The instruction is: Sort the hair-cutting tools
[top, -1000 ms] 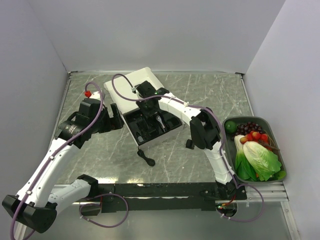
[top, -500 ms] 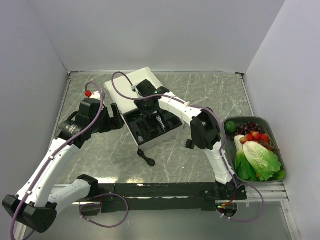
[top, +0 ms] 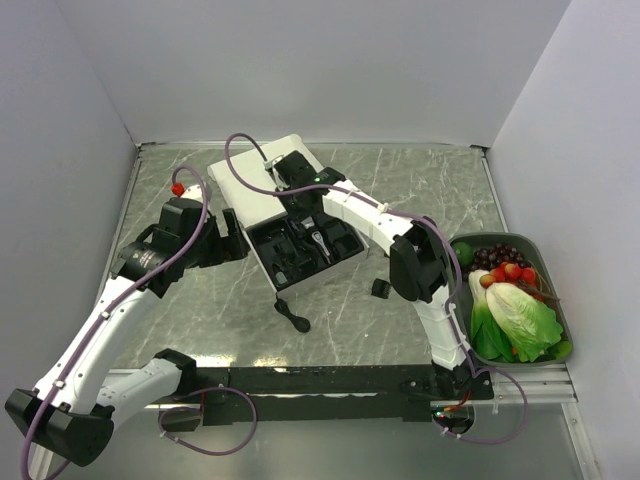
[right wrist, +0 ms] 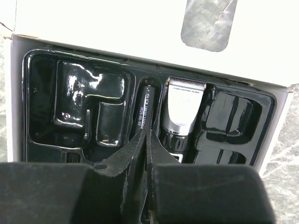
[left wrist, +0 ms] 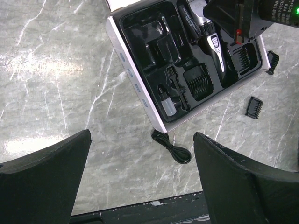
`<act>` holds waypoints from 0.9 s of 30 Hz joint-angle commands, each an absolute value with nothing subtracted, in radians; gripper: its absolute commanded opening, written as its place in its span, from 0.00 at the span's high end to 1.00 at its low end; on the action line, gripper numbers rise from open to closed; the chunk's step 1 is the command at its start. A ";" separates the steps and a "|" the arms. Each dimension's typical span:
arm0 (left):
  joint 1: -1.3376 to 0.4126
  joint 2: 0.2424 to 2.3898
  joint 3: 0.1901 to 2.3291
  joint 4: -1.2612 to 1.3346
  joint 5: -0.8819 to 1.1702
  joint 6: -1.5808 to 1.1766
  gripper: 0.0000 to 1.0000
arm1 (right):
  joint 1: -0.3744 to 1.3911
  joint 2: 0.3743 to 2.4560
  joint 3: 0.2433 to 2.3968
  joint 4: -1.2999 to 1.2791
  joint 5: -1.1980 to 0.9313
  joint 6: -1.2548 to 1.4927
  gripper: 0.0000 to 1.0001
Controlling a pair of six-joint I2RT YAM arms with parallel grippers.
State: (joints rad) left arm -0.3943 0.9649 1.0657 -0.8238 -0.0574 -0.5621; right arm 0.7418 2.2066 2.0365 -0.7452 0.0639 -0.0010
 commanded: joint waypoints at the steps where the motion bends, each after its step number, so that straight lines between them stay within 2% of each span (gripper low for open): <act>1: -0.396 0.948 1.069 -0.804 -0.052 -0.565 0.04 | 0.739 2.172 2.071 -0.738 0.077 -0.003 0.92; 27: -0.396 0.950 1.042 -0.788 -0.057 -0.560 0.04 | 0.742 2.258 1.976 -0.707 0.029 0.034 0.98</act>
State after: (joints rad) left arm -0.3943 0.9646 1.0492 -0.8200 -0.0578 -0.5617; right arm 0.7418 2.2341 1.9751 -0.7181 0.0338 0.0284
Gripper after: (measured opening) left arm 0.966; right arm 0.029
